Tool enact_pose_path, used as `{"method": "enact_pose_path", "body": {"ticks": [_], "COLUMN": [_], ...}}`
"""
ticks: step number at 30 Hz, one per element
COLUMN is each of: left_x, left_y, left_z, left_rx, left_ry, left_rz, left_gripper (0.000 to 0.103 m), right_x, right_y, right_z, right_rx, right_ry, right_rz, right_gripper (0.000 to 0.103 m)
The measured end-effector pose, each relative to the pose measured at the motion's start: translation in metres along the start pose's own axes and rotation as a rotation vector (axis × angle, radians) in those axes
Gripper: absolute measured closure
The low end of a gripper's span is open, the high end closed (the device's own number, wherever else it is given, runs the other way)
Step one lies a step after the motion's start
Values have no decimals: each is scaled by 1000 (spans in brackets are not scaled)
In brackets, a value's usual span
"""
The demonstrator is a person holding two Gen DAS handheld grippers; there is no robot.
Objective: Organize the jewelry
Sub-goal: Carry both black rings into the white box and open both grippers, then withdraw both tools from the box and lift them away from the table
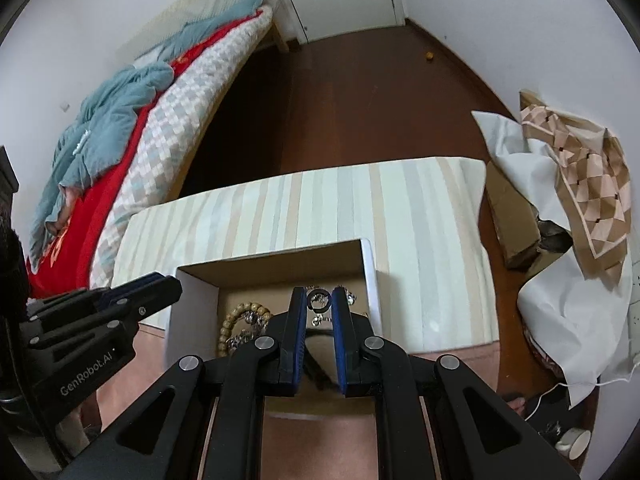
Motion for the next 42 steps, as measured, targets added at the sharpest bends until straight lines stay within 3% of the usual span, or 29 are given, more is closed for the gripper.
{"method": "enact_pose_path", "body": {"ticks": [4, 5, 8, 9, 11, 13, 16, 21, 23, 25, 28, 31, 33, 42], "left_x": [-4, -6, -12, -15, -20, -25, -32, -39, -40, -39, -38, -35, -34, -22], "left_y": [2, 1, -4, -8, -14, -21, -30, -44, -46, -48, -53, -59, -65, -110], "left_z": [7, 8, 10, 10, 9, 6, -2, -26, -36, -44, -58, -68, -72, -87], "left_rx": [-9, -8, 5, 16, 34, 46, 69, 90, 84, 80, 82, 84, 89, 167], "left_ry": [-31, -39, -55, -63, -70, -79, -88, -100, -105, -112, -121, -128, -128, -124], "left_rz": [-18, -19, -7, -1, 15, 32, 67, 116, 130, 137, 158, 177, 186, 205], "left_gripper": [84, 82, 61, 49, 42, 40, 29, 29, 27, 16, 16, 13, 2, 0], "right_x": [1, 1, 4, 5, 7, 8, 6, 3, 0, -2, -5, -6, -7, -13], "right_y": [13, 13, 11, 9, 5, -3, -12, -21, -21, -24, -28, -37, -44, -102], "right_z": [8, 7, 8, 9, 8, 6, 0, -17, -24, -33, -44, -53, -58, -72], "right_rx": [-52, -57, -51, -50, -43, -24, -8, -4, -9, -13, -21, -14, -10, 55], "right_ry": [14, 16, 32, 37, 44, 40, 18, -41, -65, -83, -104, -111, -112, -108], "right_rz": [31, 31, 34, 34, 30, 4, -47, -174, -205, -230, -265, -287, -293, -317], "right_gripper": [86, 76, 66, 64, 60, 59, 47, 33, 21, 12, 1, 1, 1, 0]}}
Point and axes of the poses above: each gripper's, at about its wrist camera, not at the fingertips, and y roughly the way its jaws point, x to its right, z to its top, the point moved 3 cm from there along y, roughly the way its jaws point, and after that the axes turned 5 degrees about -z, right-handed, at the moved point
